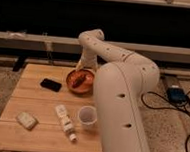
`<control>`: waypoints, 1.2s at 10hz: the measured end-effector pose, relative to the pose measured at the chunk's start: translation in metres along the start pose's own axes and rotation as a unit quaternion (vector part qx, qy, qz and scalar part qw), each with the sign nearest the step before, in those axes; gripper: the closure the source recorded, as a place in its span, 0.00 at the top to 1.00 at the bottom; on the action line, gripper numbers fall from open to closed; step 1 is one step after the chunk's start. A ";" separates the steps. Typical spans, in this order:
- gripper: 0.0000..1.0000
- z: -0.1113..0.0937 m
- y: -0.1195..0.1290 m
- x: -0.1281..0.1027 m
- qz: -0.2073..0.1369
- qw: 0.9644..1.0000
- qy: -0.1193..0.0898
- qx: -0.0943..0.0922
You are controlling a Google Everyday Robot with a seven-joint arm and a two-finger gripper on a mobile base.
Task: Wipe the white sponge on the table
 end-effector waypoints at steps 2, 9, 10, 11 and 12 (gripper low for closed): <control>0.80 -0.008 0.009 0.011 -0.027 1.000 -0.008 -0.004; 0.80 -0.035 0.095 0.138 -0.184 0.983 -0.017 -0.010; 0.80 -0.038 0.111 0.162 -0.218 0.976 -0.014 -0.011; 0.80 -0.039 0.124 0.184 -0.253 0.967 -0.011 -0.011; 0.80 -0.041 0.135 0.201 -0.283 0.959 -0.009 -0.011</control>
